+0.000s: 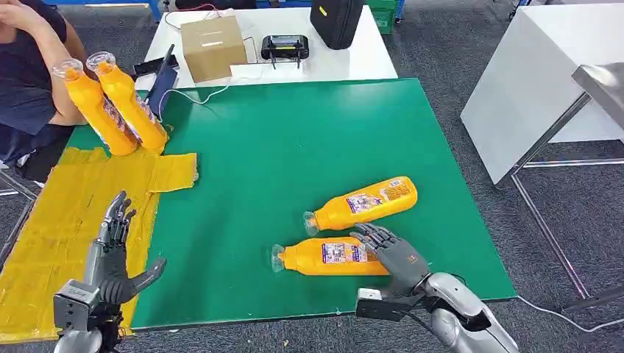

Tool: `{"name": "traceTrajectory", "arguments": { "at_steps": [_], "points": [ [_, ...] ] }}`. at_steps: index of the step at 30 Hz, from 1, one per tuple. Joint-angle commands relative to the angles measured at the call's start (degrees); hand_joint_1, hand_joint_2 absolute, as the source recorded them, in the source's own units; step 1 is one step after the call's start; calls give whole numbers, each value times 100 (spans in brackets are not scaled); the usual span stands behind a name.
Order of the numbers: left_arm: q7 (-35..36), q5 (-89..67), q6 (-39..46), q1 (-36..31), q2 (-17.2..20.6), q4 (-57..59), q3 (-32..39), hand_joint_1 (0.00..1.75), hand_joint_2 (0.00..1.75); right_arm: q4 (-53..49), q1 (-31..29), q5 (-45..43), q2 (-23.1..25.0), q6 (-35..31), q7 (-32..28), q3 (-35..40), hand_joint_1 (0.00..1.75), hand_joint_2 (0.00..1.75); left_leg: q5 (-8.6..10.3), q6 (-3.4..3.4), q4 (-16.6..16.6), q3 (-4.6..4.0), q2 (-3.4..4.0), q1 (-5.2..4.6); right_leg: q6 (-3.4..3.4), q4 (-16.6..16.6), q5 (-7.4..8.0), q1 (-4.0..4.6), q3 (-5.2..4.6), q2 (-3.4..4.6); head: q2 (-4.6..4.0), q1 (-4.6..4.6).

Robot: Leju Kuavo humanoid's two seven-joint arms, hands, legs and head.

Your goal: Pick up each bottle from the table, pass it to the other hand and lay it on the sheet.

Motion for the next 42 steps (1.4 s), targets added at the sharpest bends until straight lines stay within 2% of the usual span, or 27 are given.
{"name": "traceTrajectory", "arguments": {
  "at_steps": [1, 16, 23, 27, 28, 29, 30, 34, 40, 42],
  "points": [
    [29, 3, -16, -47, -80, 119, 152, 0, 175, -96, -17, -34, 138, 62, -41, -48, 0, 175, -8, -9, 1, 12, -13, 10, -12, -2, -6, 5, 12, 34, 0, 0],
    [28, 2, -24, -36, -87, 125, 216, 0, 175, 11, -106, 58, 190, 85, -10, 54, 0, 175, -6, -7, -1, 8, -13, 9, -10, -3, -5, 5, 10, 31, 0, 0],
    [26, -1, -68, -93, -96, 186, 269, 0, 175, 855, -653, 485, 85, 227, 353, 536, 0, 175, -4, -5, -4, 6, -2, 9, -8, -7, 1, 5, 6, 34, 0, 0],
    [25, 2, -97, -193, -86, 301, 218, 0, 175, 1416, -1059, 493, -139, 576, 456, 957, 0, 175, -2, -4, -3, 7, -11, 7, -6, -7, 0, 3, 7, 25, 0, 2],
    [25, 2, -104, -235, -73, 357, 195, 0, 175, 1546, -1157, 448, -187, 668, 436, 1054, 59, 175, -6, -6, -1, 13, -18, 14, -11, -10, -3, 8, 17, 36, 0, 0],
    [24, 1, -105, -283, -61, 419, 171, 0, 175, 1686, -1260, 369, -237, 763, 395, 1167, 161, 175, -2, -3, -4, 7, -12, 8, -7, -8, 0, 4, 9, 26, 0, 0],
    [24, 1, -101, -300, -59, 445, 167, 0, 175, 1742, -1292, 358, -255, 778, 390, 1200, 175, 175, -3, -5, -5, 15, -20, 11, -9, -11, 0, 5, 18, 34, 0, 0],
    [21, 7, -95, -304, -50, 482, 164, 0, 175, 1820, -1353, 282, -319, 844, 381, 1353, 173, 175, -2, -7, -7, 25, -36, 16, -12, -17, -4, 9, 32, 23, 0, 4],
    [17, 49, -101, -381, -38, 533, 142, 0, 175, 1830, -1533, 55, -527, 1024, 473, 1669, 171, 175, 2, -3, -3, 23, -20, 6, -5, -7, 0, 2, 21, 9, 0, 0],
    [22, 69, -102, -419, -34, 568, 129, 0, 175, 1832, -1592, -24, -603, 1088, 484, 1779, 175, 175, 4, -6, -5, 28, -45, 14, -11, -14, -1, 7, 30, 15, 0, 0]
  ]
}}
